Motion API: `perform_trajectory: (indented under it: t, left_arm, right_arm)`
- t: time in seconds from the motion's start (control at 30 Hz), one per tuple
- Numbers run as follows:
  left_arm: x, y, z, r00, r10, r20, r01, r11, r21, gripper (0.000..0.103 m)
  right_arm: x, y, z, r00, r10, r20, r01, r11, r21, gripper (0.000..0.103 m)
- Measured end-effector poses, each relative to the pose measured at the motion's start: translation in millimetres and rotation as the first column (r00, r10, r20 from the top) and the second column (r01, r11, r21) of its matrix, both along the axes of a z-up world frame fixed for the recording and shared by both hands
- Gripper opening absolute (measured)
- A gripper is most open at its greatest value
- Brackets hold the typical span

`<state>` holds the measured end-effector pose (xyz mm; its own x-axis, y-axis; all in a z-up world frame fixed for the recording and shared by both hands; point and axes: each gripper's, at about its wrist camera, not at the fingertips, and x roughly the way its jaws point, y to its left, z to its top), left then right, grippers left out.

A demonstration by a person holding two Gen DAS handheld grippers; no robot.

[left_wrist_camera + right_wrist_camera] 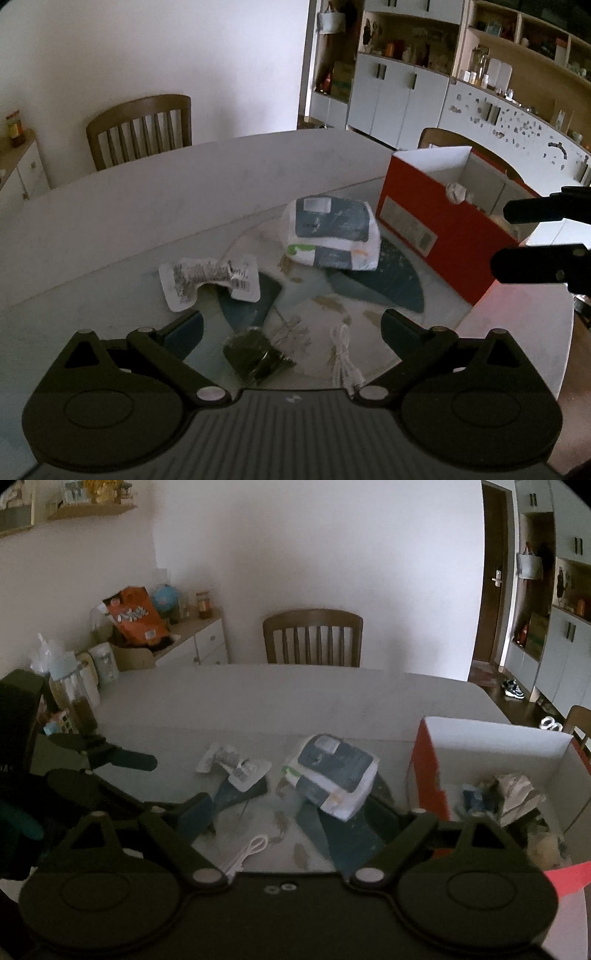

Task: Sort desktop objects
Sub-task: 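Move both tools back from the shoebox toward the white-green package, then grasp the dark green snack bag with the left tool while the right tool grasps the white USB cable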

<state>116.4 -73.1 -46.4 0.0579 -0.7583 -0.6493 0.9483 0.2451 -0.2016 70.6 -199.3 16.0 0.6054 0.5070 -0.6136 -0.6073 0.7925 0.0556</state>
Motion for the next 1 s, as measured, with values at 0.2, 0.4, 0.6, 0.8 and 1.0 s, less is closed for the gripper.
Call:
perform_trajectory:
  t: [0.2,0.4,0.6,0.8,1.0]
  left_arm:
    - [10.0,0.6,-20.5,1.0,0.003,0.004,-0.003,1.0,0.017,0.103]
    - [19.7,-3.1,-38.5,1.0,0.006,-0.001,-0.006,1.0,0.031,0.103]
    - [23.8,-8.2,-54.0,1.0,-0.001,-0.007,0.001,0.999,0.041,0.103]
    - [29.8,-11.1,-65.5,0.999,0.014,-0.031,-0.013,0.999,0.034,0.103]
    - [28.9,-13.5,-75.6,0.999,0.017,-0.041,-0.015,0.999,0.042,0.102]
  right_arm:
    - [-6.9,14.4,-15.0,1.0,0.002,-0.004,-0.002,1.0,-0.017,0.09]
    - [-11.8,32.1,-38.5,0.999,0.017,-0.033,-0.018,0.999,-0.047,0.089]
    - [-12.1,47.4,-65.9,0.998,0.028,-0.054,-0.033,0.995,-0.09,0.089]
    - [-12.9,58.2,-92.9,0.996,0.045,-0.077,-0.055,0.991,-0.126,0.088]
    - [-12.7,67.8,-114.0,0.997,0.034,-0.071,-0.045,0.987,-0.151,0.086]
